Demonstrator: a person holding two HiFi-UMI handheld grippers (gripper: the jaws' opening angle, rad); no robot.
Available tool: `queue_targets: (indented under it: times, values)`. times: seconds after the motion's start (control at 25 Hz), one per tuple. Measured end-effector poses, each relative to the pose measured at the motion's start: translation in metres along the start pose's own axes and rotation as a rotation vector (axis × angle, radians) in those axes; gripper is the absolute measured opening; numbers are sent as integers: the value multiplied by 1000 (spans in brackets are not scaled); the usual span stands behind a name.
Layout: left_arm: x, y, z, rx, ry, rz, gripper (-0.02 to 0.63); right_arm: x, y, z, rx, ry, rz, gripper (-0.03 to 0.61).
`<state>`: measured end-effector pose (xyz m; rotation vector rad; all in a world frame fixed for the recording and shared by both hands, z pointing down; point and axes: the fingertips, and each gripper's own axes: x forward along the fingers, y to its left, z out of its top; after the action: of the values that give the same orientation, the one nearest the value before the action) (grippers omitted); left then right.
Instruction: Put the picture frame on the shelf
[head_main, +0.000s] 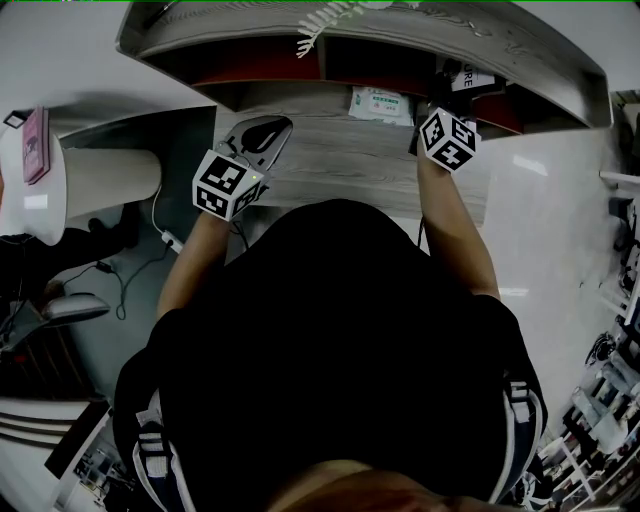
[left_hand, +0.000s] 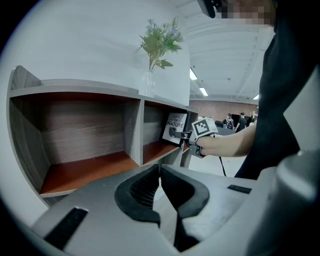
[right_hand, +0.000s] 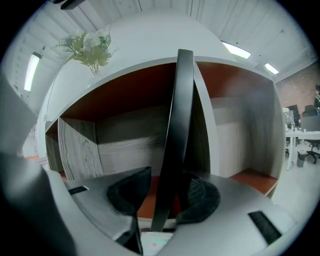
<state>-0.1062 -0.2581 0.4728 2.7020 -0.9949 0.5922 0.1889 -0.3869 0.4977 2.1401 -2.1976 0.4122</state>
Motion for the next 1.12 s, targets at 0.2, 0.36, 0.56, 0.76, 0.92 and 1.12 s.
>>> queue_targets:
  times: [0.2,0.36,0.56,0.76,0.92,1.12]
  values:
    - [-5,-4,-1,2,-3,-3,29,-11,-3,-5,10,7,-8,144]
    - [-7,-7,-5,2,1,-5,29,-18,-6,-14,17,22,-11,146]
    - [-13,-12,-7,5,-4,-11,29,-33,-5,-25,16,45,-12,146]
    - [-20,-18,-7,11,-8,-18,29,-48,-8,-31,15,56,-18,147]
    - [-23,-20,-9,15,-7,-18,29,-59,-10,-33,10,53,-16,146]
    - [-25,-25,-8,16,-14,-17,29,-71,-11,-34,-10,51,-9,129]
